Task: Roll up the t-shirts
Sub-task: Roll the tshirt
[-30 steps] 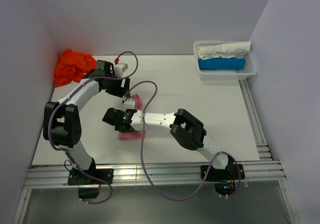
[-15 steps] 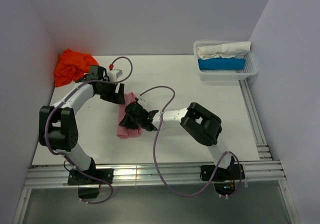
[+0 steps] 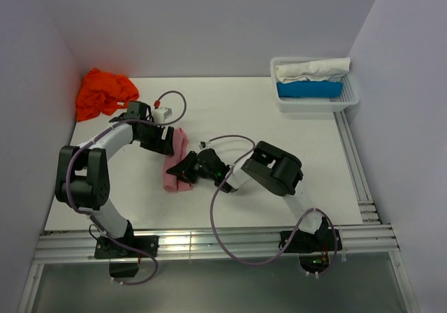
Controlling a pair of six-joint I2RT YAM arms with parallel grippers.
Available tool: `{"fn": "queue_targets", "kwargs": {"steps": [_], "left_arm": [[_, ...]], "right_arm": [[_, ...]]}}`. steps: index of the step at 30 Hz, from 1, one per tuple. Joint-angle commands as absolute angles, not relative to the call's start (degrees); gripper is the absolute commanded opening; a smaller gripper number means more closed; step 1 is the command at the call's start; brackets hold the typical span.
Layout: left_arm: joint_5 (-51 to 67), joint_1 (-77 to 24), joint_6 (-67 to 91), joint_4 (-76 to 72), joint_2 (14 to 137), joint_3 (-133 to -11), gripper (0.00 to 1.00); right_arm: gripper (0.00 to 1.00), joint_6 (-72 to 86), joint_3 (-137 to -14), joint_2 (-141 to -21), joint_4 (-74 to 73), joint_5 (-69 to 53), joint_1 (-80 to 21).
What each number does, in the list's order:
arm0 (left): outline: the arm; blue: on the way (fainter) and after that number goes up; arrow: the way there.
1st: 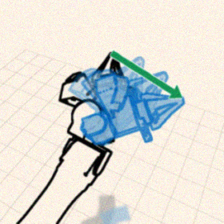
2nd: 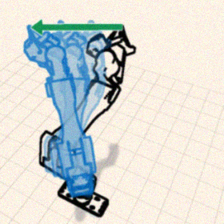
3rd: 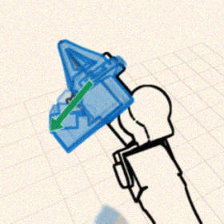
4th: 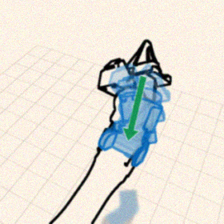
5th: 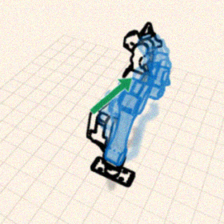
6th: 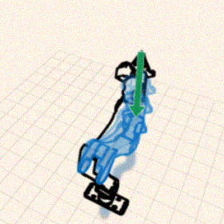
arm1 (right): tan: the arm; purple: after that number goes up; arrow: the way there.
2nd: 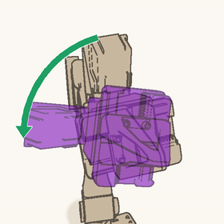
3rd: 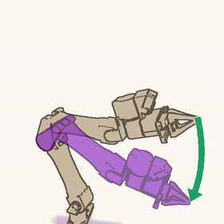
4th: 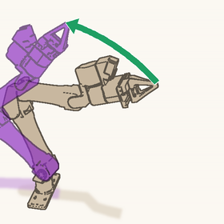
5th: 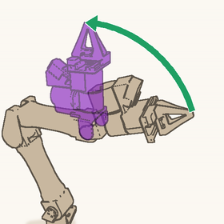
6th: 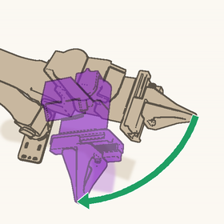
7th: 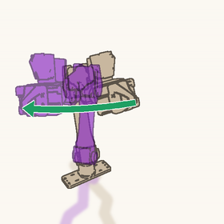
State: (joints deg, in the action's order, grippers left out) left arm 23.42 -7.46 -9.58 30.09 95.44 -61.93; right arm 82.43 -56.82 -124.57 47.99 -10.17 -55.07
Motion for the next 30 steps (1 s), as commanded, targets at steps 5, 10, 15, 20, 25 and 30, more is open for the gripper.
{"fn": "queue_targets", "kwargs": {"steps": [5, 10, 15, 20, 25, 30], "left_arm": [[17.2, -7.7, -7.5, 23.6, 102.2, -63.5, 0.79], [14.9, -8.9, -6.8, 22.7, 103.3, -63.5, 0.79], [12.7, -10.2, -6.7, 22.1, 102.5, -63.1, 0.79], [12.5, -10.6, -6.7, 22.4, 102.7, -63.5, 0.79], [12.2, -11.0, -6.8, 22.7, 102.6, -63.7, 0.79], [12.2, -11.3, -6.8, 22.9, 102.6, -63.8, 0.79]], "right_arm": [[0.34, 86.5, -54.2, -126.0, 54.8, -11.3, -55.0], [0.43, 82.6, -54.2, -121.7, 45.5, -6.9, -55.3], [0.48, 76.8, -59.1, -113.5, 23.1, 3.5, -57.2], [0.5, 72.3, -67.8, -109.8, 0.6, 13.5, -60.3], [0.5, 69.9, -80.4, -111.5, -18.3, 22.8, -64.1], [0.5, 68.2, -93.7, -116.0, -30.9, 29.5, -66.4]]}}
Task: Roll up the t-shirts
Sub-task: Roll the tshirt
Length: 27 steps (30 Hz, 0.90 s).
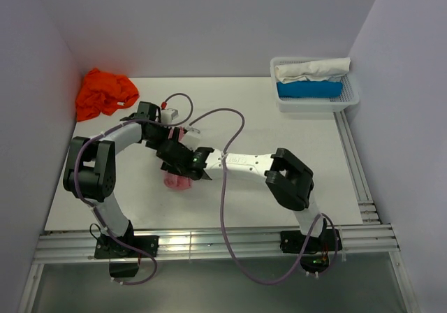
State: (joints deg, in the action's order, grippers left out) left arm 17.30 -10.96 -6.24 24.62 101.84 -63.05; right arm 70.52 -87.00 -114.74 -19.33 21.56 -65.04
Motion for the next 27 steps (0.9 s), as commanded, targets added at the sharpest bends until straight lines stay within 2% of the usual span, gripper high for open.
{"fn": "queue_targets", "kwargs": {"steps": [1, 5, 12, 27], "left_arm": [[12.1, -11.4, -6.8, 22.9, 102.6, -63.8, 0.79], [12.0, -11.7, -6.8, 22.9, 102.7, -64.0, 0.79], [11.9, -12.1, -6.6, 23.2, 102.8, -64.3, 0.79], [15.5, -12.3, -6.7, 26.2, 103.1, -67.1, 0.8]], "right_arm": [[0.5, 68.0, -95.0, -117.3, -33.5, 30.3, -66.6], [0.5, 66.8, -101.4, -120.0, -37.5, 32.8, -67.8], [0.51, 63.2, -102.9, -122.9, -34.5, 32.1, -68.6], [0.55, 64.5, -107.5, -132.1, -41.3, 28.8, -68.3]]}}
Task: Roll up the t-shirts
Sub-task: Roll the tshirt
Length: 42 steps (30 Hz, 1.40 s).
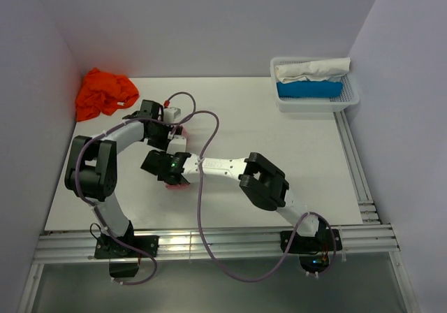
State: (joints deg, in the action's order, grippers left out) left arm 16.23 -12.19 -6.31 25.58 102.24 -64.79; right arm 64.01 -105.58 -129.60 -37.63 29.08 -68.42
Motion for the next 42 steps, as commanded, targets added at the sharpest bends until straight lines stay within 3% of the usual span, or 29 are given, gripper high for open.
{"fn": "queue_targets", "kwargs": {"steps": [1, 3, 9, 14, 24, 36, 42], "left_arm": [[16.2, -12.3, -6.7, 26.6, 103.1, -67.3, 0.81], [17.0, -12.3, -6.7, 27.3, 103.3, -68.1, 0.82], [20.7, -12.1, -6.5, 30.1, 102.6, -71.3, 0.84], [22.9, -11.3, -6.3, 32.3, 100.4, -74.5, 0.84], [21.1, -8.4, -7.6, 32.1, 97.7, -73.3, 0.8], [17.2, -8.3, -8.2, 26.0, 101.7, -67.5, 0.73], [14.9, -9.8, -7.8, 23.8, 103.1, -65.4, 0.72]], "right_arm": [[0.55, 64.6, -107.7, -132.3, -41.9, 28.5, -68.2], [0.55, 65.0, -107.5, -132.6, -42.4, 28.0, -67.9], [0.4, 65.3, -102.2, -130.1, -38.0, 25.1, -67.1], [0.32, 64.7, -92.2, -125.7, -25.9, 18.8, -65.5], [0.32, 66.5, -78.5, -119.4, -8.2, 10.3, -62.0], [0.33, 69.1, -71.0, -117.1, -0.2, 6.9, -60.6], [0.39, 70.5, -68.1, -116.6, 4.8, 5.9, -60.1]]}}
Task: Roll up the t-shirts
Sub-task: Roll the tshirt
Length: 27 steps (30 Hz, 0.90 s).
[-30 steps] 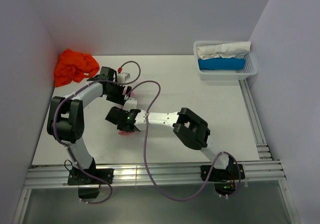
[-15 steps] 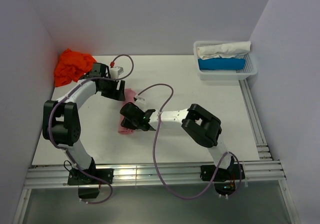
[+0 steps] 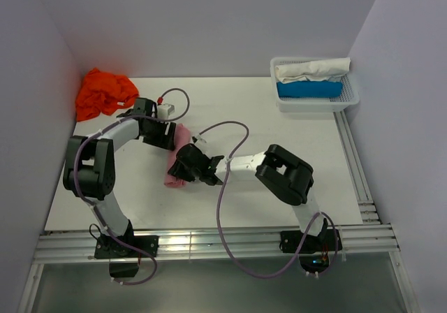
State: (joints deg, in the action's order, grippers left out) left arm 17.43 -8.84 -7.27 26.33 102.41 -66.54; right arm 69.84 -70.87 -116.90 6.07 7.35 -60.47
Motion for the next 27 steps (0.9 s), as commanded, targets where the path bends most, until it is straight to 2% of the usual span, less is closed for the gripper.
{"fn": "queue_targets", "kwargs": {"steps": [1, 6, 12, 27], "left_arm": [[14.5, -10.4, -7.6, 23.4, 103.1, -65.0, 0.72], [11.2, -12.0, -6.9, 22.2, 102.5, -64.0, 0.72], [9.3, -12.7, -6.8, 21.7, 102.3, -63.8, 0.72], [8.7, -13.7, -6.4, 22.0, 102.4, -64.3, 0.72]], "right_arm": [[0.41, 70.8, -67.7, -116.5, 5.6, 5.6, -60.1], [0.53, 71.9, -64.7, -114.7, 10.0, 4.9, -59.3], [0.61, 71.5, -63.3, -110.9, 12.0, 6.0, -58.8], [0.73, 74.5, -56.3, -101.3, 15.0, 10.6, -58.4]]}}
